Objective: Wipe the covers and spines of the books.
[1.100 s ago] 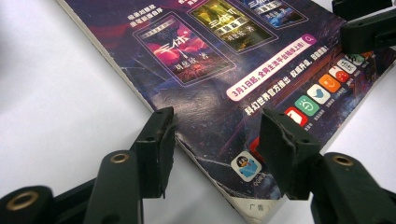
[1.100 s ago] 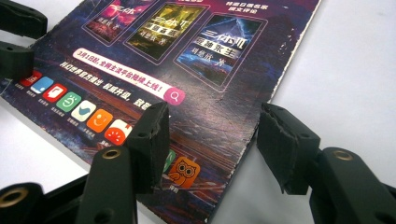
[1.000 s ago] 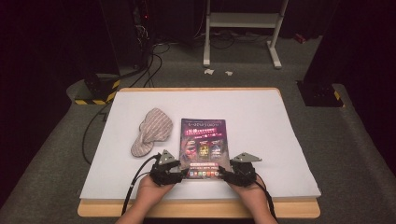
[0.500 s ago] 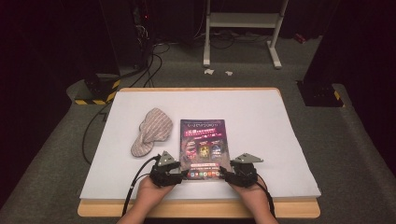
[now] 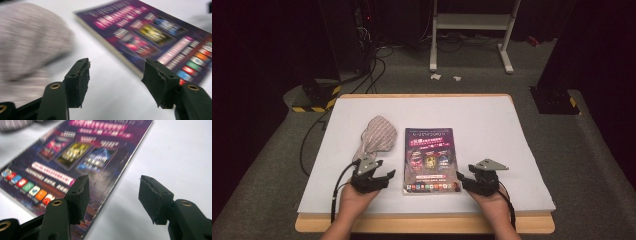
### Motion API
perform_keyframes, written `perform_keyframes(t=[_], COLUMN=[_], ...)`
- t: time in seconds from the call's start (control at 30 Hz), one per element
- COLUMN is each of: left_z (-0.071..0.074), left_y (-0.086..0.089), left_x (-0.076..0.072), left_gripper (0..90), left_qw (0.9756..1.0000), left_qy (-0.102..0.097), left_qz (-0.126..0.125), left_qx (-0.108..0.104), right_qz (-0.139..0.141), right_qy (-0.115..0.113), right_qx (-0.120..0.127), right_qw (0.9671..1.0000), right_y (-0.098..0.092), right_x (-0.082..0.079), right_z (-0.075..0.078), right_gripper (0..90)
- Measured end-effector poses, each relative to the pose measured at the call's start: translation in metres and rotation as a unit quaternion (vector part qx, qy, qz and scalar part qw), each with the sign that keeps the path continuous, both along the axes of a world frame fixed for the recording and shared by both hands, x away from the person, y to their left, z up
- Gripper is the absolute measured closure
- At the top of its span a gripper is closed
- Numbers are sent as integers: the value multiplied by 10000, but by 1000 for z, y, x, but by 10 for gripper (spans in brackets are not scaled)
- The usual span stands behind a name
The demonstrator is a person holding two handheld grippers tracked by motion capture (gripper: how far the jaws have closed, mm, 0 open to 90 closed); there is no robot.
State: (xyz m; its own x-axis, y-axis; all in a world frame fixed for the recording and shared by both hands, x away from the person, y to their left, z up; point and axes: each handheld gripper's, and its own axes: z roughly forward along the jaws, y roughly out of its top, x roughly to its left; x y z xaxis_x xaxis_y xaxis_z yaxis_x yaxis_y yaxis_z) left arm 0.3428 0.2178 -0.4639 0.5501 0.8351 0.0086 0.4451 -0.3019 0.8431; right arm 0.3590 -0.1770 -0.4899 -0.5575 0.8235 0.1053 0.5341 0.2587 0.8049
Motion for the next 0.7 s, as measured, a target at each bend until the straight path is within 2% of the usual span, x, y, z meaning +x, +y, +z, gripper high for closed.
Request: perform_keyframes(t=[0.1, 0.13, 0.2, 0.23, 0.27, 0.37, 0.5, 0.63, 0.7], left_z=[16, 18, 21, 21, 21, 19, 11, -2, -10], left_y=[17, 22, 30, 30, 35, 37, 35, 32, 32], left_x=[9, 14, 25, 25, 38, 60, 92, 111, 116], left_gripper=[361, 351, 332, 319, 297, 268, 202, 199, 238], left_qw=[9996, 9995, 9992, 9992, 9989, 9974, 9948, 9924, 9905], left_qy=[-204, -209, -89, -89, 67, 362, 625, 895, 1030], left_qz=[205, 233, 361, 361, 471, 596, 703, 711, 743], left_qx=[10, -23, -116, -116, -38, 192, 402, 448, 531], right_qz=[18, 4, -14, -20, -10, 54, 9, -80, -99], right_qy=[-124, -172, -146, -145, -109, -188, -121, -118, -82], right_qx=[-61, -103, -17, -34, -57, -165, -109, 30, 54], right_qw=[9999, 9998, 9999, 9999, 9999, 9997, 9999, 9999, 9999], right_y=[-3, -3, -5, -5, -5, -6, -15, -24, -27], right_x=[2, 2, 3, 4, 3, 2, 0, -3, -4], right_z=[1, 0, -1, -3, -3, -3, -5, -4, -5], right_gripper=[415, 413, 397, 388, 375, 369, 368, 369, 376])
